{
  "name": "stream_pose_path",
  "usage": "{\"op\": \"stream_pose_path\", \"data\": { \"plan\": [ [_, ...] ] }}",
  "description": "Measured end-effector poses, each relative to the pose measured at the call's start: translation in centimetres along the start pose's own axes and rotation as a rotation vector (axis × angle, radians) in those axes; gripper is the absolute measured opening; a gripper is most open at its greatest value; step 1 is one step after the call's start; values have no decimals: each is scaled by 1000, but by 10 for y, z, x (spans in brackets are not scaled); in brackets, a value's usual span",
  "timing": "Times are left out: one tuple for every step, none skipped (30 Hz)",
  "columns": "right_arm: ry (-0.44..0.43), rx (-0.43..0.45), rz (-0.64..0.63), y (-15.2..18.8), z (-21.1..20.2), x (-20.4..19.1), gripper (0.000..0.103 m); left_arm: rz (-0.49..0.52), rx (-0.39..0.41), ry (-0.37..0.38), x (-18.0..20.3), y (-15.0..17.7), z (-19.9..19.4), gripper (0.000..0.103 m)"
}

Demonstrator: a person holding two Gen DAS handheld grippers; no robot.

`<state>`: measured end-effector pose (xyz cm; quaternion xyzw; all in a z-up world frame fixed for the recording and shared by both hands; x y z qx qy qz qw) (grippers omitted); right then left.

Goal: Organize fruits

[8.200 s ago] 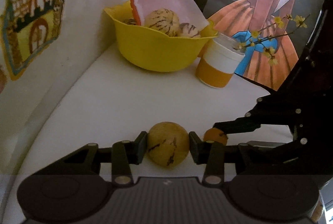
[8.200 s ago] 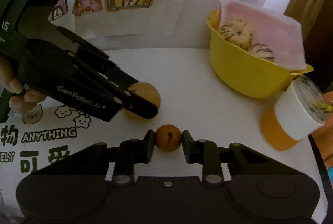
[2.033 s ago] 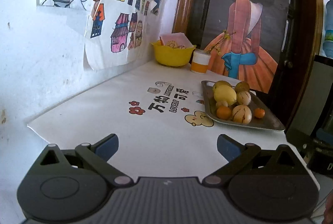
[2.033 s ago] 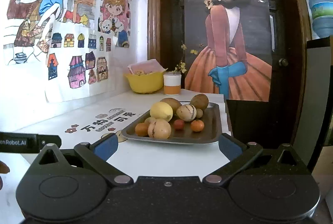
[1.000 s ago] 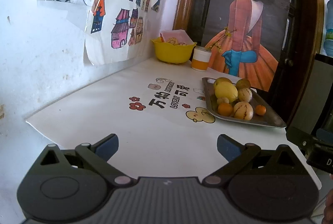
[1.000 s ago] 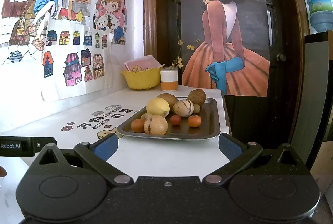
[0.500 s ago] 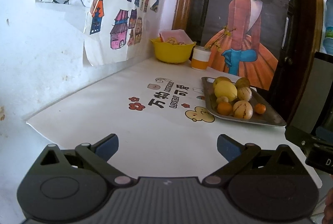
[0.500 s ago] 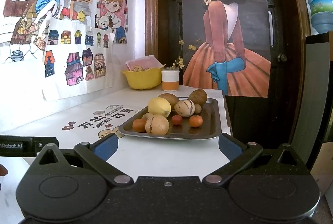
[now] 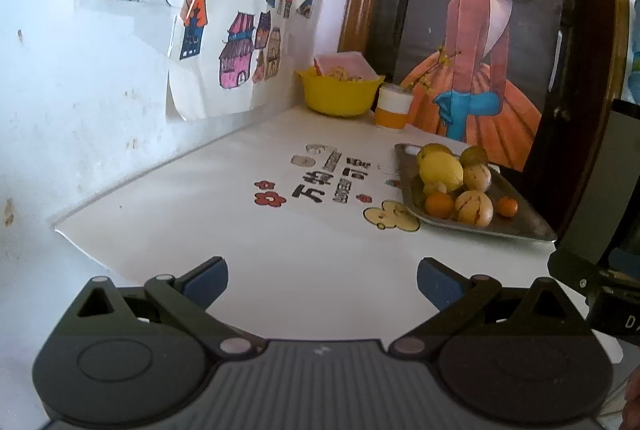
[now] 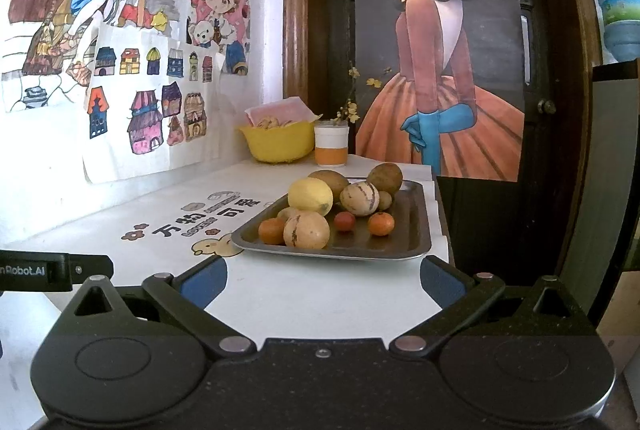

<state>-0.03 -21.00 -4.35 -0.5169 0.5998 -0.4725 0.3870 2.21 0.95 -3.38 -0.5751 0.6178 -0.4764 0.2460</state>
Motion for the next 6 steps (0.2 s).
{"op": "stream_pose_path", "data": {
  "plan": [
    [0,-3,-6,1,0,-1,102,9,-5,-6,0,0,0,103],
    [-1,-6,-11,1,0,-2,102,15,-4,-17,1,0,1,103],
    [-1,-9,-18,1,1,-3,102,22,-2,-21,1,-1,0,103],
    [-2,-12,-24,2,1,-3,102,24,0,-21,1,-1,0,103],
    [-2,-15,-29,3,0,-4,102,21,3,-19,1,-1,0,103],
    [-4,-16,-33,3,0,-5,102,17,4,-17,0,-1,0,103]
  ]
}}
Point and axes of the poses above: each gripper's, at about its wrist camera, not at the fingertips, and z roughly the way its jaws point, x to its right, y to its underside, the point moved 6 cm from there along z, roughly the way its jaws point, and after that the axes turned 12 degrees about y, right-handed, at the moved point
